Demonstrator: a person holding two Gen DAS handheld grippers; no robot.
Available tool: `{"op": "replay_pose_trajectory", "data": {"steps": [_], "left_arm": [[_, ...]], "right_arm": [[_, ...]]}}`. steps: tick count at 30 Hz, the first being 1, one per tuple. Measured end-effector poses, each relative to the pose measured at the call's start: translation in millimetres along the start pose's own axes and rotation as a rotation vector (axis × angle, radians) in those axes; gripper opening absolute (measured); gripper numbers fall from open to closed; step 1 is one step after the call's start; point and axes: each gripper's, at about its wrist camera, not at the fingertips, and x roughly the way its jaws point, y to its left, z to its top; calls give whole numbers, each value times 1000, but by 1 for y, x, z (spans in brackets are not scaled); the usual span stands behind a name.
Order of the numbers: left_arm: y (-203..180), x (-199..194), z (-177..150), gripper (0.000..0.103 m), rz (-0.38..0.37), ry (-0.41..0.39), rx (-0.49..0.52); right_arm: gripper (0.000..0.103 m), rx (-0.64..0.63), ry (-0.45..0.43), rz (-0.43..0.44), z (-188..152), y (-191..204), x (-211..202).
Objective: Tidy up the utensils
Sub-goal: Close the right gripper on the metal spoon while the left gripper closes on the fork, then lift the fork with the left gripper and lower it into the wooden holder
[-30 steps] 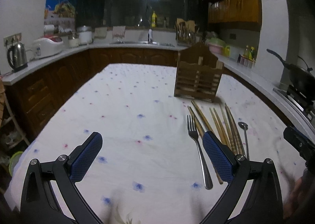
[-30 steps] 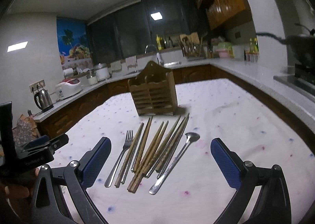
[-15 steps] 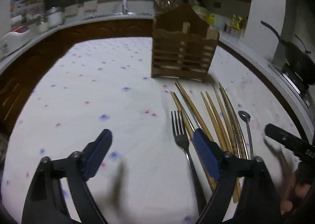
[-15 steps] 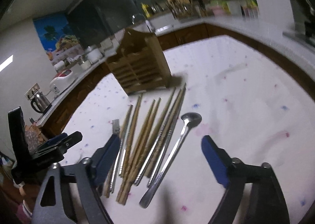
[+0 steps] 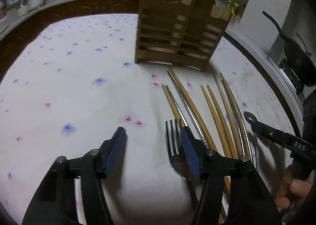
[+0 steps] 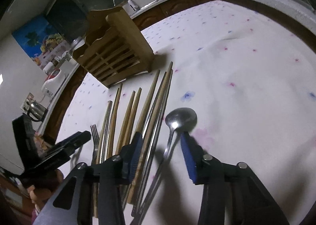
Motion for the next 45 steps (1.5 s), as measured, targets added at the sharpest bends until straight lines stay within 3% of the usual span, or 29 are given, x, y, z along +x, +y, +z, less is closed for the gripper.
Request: {"op": "replay_pose_trajectory", "data": {"steps": [2, 3, 4, 5, 6, 11, 18, 23, 31, 35, 38, 45], "left_arm": [[-3, 2, 1, 49, -3, -9, 18], [-5, 3, 1, 39, -18, -9, 30], [-7, 4, 1, 23, -41, -3, 38], [-9, 5, 1, 16, -62, 3, 42], [-11, 6, 1, 12, -73, 7, 48], [-16, -8, 0, 3, -72, -33, 75], [-18, -35, -1, 3, -75, -87, 93], [-20, -37, -1, 3, -72, -85, 118], [-14, -1, -3, 3, -121, 55, 161], [-8, 4, 6, 18, -156, 89, 176], [-5, 11, 15, 36, -190, 120, 178], [-6, 15, 21, 43, -263, 138, 214]], "right_arm": [[25, 15, 2, 15, 2, -2, 2], [21, 22, -1, 21, 3, -3, 3], [17, 24, -1, 23, 4, -3, 4], [14, 24, 1, 23, 4, -5, 4], [5, 29, 6, 26, 4, -6, 5], [2, 25, -18, 43, 4, -5, -5], [2, -9, -79, 61, 10, 7, -32], [2, -14, -103, 69, 13, 10, -42], [2, 0, -106, 63, 8, 5, -45], [2, 2, -106, 64, 6, 4, -46], [2, 3, -105, 67, 5, 4, -46], [2, 17, -99, 66, 5, 1, -48]]}}
